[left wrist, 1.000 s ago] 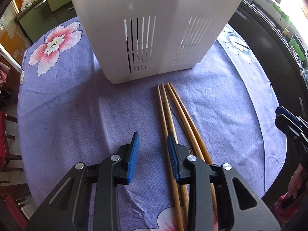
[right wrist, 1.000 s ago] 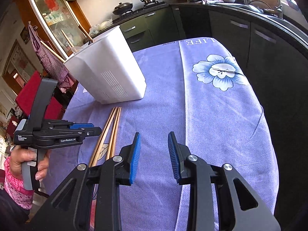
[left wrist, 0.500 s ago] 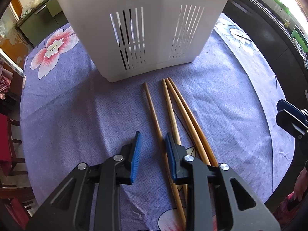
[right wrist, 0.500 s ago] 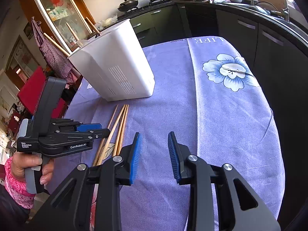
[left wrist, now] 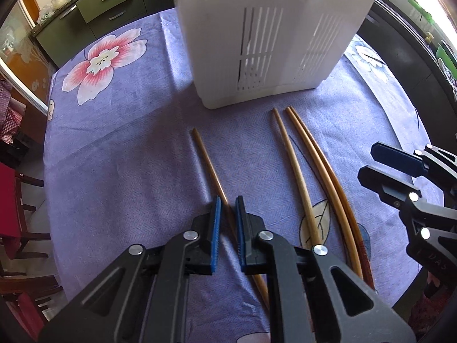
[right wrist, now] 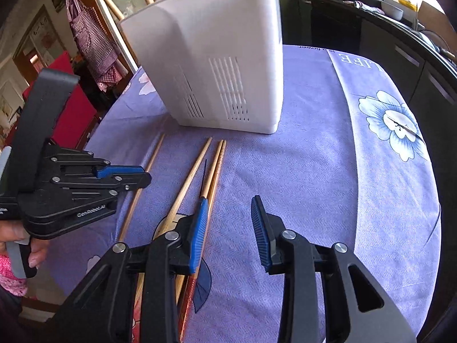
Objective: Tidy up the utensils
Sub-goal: 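Grasp a wooden chopstick with the left gripper while the right grasps a red-tipped chopstick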
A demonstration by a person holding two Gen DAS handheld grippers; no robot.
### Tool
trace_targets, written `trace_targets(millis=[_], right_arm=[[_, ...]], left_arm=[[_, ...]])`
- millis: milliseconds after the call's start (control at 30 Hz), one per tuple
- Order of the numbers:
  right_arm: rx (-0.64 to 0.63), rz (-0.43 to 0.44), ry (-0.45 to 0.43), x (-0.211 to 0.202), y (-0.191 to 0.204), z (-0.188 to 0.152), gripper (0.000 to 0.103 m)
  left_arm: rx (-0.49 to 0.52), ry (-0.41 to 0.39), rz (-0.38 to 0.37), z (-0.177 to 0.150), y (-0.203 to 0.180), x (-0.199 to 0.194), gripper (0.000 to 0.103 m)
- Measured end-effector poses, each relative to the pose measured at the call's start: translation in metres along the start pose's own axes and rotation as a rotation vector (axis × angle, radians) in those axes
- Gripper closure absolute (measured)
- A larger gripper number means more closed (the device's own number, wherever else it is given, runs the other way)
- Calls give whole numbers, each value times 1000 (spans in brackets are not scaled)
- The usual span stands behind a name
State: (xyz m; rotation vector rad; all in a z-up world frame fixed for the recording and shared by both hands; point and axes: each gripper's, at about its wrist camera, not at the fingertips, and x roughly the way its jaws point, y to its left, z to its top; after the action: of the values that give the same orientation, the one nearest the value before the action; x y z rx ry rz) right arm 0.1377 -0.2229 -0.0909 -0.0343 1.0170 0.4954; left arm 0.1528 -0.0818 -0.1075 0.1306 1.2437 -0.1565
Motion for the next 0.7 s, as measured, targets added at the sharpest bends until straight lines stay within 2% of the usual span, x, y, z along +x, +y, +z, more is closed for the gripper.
trace_targets(millis=[100, 367, 600, 700], right_arm=[[-13, -12, 14, 11, 5, 1, 71], [-31, -69, 45, 23, 11, 4, 71], [-69, -119, 68, 32, 20, 9, 69], [-81, -122, 80, 37, 29, 14, 69]], left_arm=[[-3, -9, 8, -4, 13, -5, 92], [23, -27, 20, -9, 16, -7, 92], [15, -27, 6, -10, 17, -7, 92], [-9, -3, -14, -4, 25, -4, 91]])
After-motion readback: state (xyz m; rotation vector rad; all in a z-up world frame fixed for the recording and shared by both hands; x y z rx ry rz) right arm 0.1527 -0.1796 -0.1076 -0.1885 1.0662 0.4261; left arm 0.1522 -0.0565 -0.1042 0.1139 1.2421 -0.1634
